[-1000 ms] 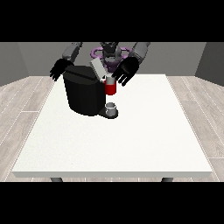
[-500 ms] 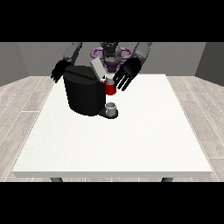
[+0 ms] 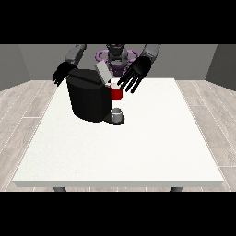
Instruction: Insert the coffee pod into the coffee machine and close the lid
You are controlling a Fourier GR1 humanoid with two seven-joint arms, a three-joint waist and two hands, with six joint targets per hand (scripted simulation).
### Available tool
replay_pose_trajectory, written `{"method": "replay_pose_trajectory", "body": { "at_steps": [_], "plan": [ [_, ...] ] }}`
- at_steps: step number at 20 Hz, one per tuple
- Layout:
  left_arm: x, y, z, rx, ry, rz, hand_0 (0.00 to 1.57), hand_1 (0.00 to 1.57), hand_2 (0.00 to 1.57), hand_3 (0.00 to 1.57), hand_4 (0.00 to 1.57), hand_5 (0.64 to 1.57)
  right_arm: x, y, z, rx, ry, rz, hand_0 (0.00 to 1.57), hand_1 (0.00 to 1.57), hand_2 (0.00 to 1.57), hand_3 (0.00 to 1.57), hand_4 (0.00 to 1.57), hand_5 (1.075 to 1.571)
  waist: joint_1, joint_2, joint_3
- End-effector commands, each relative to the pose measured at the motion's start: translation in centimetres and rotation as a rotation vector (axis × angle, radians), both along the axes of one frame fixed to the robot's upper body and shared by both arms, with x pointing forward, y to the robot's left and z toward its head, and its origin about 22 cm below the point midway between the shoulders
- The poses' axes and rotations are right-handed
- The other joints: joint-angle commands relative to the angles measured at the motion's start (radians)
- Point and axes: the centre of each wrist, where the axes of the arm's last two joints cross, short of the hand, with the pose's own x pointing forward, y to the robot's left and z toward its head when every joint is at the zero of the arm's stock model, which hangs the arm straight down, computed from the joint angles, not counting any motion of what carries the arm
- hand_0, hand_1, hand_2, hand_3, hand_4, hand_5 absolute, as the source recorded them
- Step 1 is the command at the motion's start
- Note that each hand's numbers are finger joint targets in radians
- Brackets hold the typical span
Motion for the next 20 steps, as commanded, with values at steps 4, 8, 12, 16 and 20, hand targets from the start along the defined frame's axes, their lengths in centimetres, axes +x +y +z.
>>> {"method": "replay_pose_trajectory", "body": {
  "at_steps": [4,8,12,16,20],
  "plan": [
    [-0.2,1.4,0.4,-0.002,-0.018,0.021,0.0,0.0,0.0,0.0,0.0,1.571,-0.6,1.1,-0.7,-0.011,-0.028,-0.01,0.0,0.0,0.0,0.0,0.42,1.571,0.005,-0.011,-0.0005],
    [-0.5,-1.8,-3.3,-0.054,0.06,-0.052,0.0,0.0,0.0,0.0,0.0,1.571,-1.4,-0.9,-3.6,0.042,0.086,-0.058,0.0,0.0,0.0,0.0,0.38,1.571,0.079,-0.105,-0.0002],
    [-1.2,-1.5,-8.5,-0.284,0.173,-0.007,0.0,0.0,0.0,0.0,0.0,1.571,-3.7,-2.1,-5.6,0.038,0.16,-0.102,0.0,0.0,0.0,0.0,0.39,1.571,0.104,-0.211,-0.0011],
    [-2.1,-1.0,-11.7,-0.589,0.2,-0.024,0.0,0.0,0.0,0.0,0.25,1.571,-4.2,-4.0,-5.7,0.037,0.167,-0.146,0.0,0.0,0.0,0.0,0.42,1.571,0.16,-0.27,-0.002],
    [-4.9,-1.1,-18.8,-0.762,0.298,0.012,0.0,0.0,0.0,0.0,0.0,1.571,-6.5,-4.0,-7.3,0.04,0.216,-0.133,0.0,0.0,0.0,0.0,0.45,1.571,0.202,-0.369,-0.0016]
  ]
}}
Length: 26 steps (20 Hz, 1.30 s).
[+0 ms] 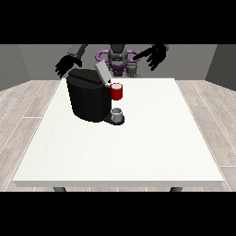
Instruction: Insert the coffee pod into the coffee machine and close the lid
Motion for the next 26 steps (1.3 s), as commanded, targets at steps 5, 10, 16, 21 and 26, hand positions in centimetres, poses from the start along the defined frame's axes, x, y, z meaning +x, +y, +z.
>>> {"method": "replay_pose_trajectory", "body": {
  "at_steps": [5,10,16,21,26],
  "plan": [
    [-4.6,-0.8,-9.3,-0.262,0.154,0.066,0.0,0.0,0.0,0.0,0.19,1.571,-1.1,-1.8,1.1,-0.081,0.039,0.071,0.0,0.0,0.0,0.0,0.37,1.571,0.075,-0.163,0.0001],
    [-7.1,1.3,-12.3,-0.368,0.247,0.113,0.0,0.0,0.0,0.0,0.0,1.571,0.2,-1.6,4.2,-0.074,0.024,0.152,0.0,0.0,0.0,0.0,0.26,1.571,0.113,-0.237,0.0001],
    [-7.6,1.5,-11.8,-0.429,0.212,0.111,0.0,0.0,0.0,0.0,0.0,1.571,1.2,1.0,6.2,-0.078,-0.099,0.245,0.0,0.0,0.0,0.0,0.0,1.571,0.136,-0.178,0.0008],
    [-9.9,-0.9,-13.9,-0.489,0.243,0.045,0.0,0.0,0.0,0.0,0.0,1.571,1.9,-0.1,6.1,-0.146,-0.094,0.294,0.0,0.0,0.0,0.0,0.0,1.571,0.225,-0.172,0.0011],
    [-9.9,-2.2,-12.3,-0.495,0.171,0.073,0.0,0.0,0.0,0.0,0.22,1.571,4.2,1.6,8.3,-0.19,-0.146,0.355,0.0,0.0,0.0,0.0,0.22,1.571,0.206,-0.12,0.001]
  ]
}}
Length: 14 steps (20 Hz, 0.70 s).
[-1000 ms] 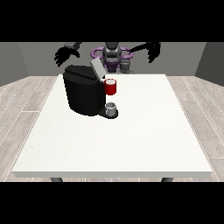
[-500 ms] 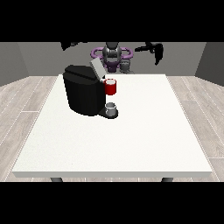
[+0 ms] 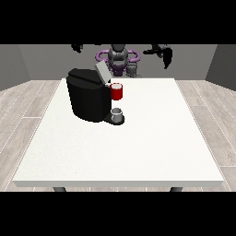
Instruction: Insert the coffee pod into the coffee machine and close the lid
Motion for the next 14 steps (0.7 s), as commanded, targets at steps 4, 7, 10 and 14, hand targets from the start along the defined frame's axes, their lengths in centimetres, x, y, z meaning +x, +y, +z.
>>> {"method": "replay_pose_trajectory", "body": {
  "at_steps": [4,7,10,14],
  "plan": [
    [-1.1,2.1,1.9,-0.035,-0.019,0.056,0.0,0.0,0.0,0.0,0.0,1.571,1.4,3.5,1.9,-0.029,-0.011,0.077,0.0,0.0,0.0,0.0,0.12,1.571,-0.005,0.049,-0.0001],
    [-2.2,1.2,2.0,-0.05,-0.074,0.036,0.0,0.0,0.0,0.0,0.0,1.571,2.2,2.6,1.3,0.027,-0.054,0.064,0.0,0.0,0.0,0.0,0.0,1.571,0.02,0.103,0.0],
    [-1.8,2.8,4.0,-0.054,-0.103,0.063,0.0,0.0,0.0,0.0,0.0,1.571,2.4,1.7,0.3,0.04,-0.037,0.088,0.0,0.0,0.0,0.0,0.0,1.571,0.003,0.143,0.0001],
    [-2.3,0.5,3.9,-0.018,-0.136,0.041,0.0,0.0,0.0,0.0,0.0,1.571,4.8,-0.2,2.6,0.043,-0.047,0.053,0.0,0.0,0.0,0.0,0.0,1.571,0.012,0.212,0.0]
  ]
}}
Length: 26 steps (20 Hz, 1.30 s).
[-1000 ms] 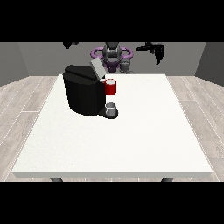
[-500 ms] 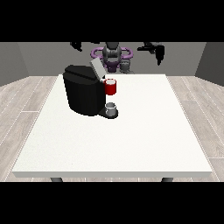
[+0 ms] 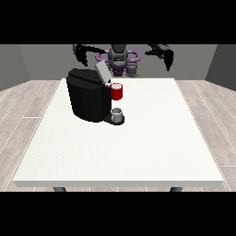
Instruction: Insert the coffee pod into the coffee machine and close the lid
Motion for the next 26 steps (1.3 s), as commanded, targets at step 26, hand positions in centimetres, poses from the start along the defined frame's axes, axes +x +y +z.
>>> {"method": "replay_pose_trajectory", "body": {
  "at_steps": [26],
  "plan": [
    [-2.0,2.8,1.8,0.022,-0.11,0.094,0.0,0.0,0.0,0.0,0.0,1.571,5.2,5.6,1.9,-0.06,-0.093,0.143,0.0,0.0,0.0,0.0,0.0,1.571,-0.038,0.17,-0.0005]
  ]
}}
